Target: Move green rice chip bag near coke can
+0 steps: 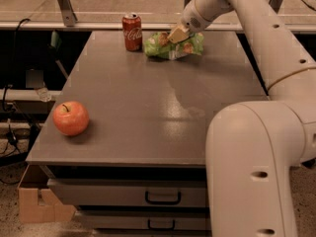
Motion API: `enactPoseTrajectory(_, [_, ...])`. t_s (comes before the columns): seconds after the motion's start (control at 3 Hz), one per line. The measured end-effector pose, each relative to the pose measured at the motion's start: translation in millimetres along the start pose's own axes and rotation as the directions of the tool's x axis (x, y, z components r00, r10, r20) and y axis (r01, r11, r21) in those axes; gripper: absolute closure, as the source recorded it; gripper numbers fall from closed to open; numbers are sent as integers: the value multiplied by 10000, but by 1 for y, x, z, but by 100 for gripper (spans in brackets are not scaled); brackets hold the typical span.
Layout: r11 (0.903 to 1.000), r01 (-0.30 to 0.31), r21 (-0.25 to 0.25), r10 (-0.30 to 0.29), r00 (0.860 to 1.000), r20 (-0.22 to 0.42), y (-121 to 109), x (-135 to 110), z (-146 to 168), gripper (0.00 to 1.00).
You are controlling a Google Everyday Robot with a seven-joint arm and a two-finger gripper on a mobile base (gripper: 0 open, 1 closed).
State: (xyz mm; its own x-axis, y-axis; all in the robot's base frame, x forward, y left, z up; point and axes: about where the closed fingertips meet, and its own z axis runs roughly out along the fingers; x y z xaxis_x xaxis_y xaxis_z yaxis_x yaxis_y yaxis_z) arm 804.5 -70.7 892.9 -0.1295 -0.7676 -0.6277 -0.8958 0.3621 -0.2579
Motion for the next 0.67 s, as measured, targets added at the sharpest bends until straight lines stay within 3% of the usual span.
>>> enactPoseTrajectory(0.67, [10000, 18, 27, -18, 10000, 30, -4, -6, 11, 60])
